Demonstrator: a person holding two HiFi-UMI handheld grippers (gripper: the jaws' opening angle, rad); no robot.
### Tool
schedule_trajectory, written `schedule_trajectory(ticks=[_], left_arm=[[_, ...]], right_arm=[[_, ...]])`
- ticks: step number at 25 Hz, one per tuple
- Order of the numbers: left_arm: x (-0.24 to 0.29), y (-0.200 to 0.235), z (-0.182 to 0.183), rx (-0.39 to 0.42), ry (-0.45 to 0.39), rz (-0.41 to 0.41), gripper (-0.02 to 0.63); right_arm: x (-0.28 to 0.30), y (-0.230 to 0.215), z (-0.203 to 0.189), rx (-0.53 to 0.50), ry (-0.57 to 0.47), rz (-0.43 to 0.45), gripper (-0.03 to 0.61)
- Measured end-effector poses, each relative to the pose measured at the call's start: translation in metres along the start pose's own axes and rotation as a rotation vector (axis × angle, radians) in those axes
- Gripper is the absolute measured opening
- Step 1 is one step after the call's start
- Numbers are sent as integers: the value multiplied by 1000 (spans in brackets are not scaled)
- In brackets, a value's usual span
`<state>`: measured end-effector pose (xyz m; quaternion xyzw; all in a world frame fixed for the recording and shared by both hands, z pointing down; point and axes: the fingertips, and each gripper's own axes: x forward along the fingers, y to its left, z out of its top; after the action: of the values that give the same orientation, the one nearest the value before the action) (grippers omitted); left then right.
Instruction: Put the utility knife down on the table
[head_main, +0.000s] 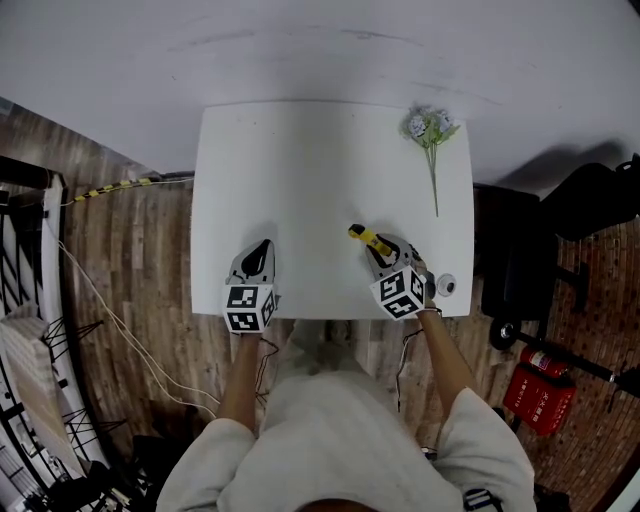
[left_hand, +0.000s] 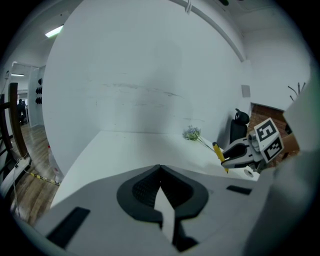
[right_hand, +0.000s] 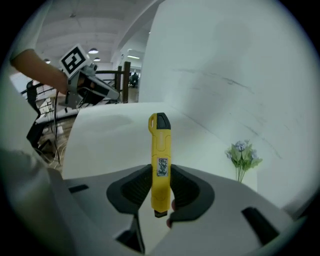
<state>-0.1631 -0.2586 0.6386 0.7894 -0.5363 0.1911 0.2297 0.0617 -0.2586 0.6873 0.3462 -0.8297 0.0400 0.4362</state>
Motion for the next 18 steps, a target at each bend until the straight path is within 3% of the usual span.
schedule_trajectory(ticks=[7, 18], left_arm=[[-3, 2, -2, -10, -5, 8, 6], [-12, 7, -3, -17, -12, 14, 6]], right_arm=[[16, 0, -4, -358, 96, 31, 110], [45, 4, -11, -625, 227, 75, 110]])
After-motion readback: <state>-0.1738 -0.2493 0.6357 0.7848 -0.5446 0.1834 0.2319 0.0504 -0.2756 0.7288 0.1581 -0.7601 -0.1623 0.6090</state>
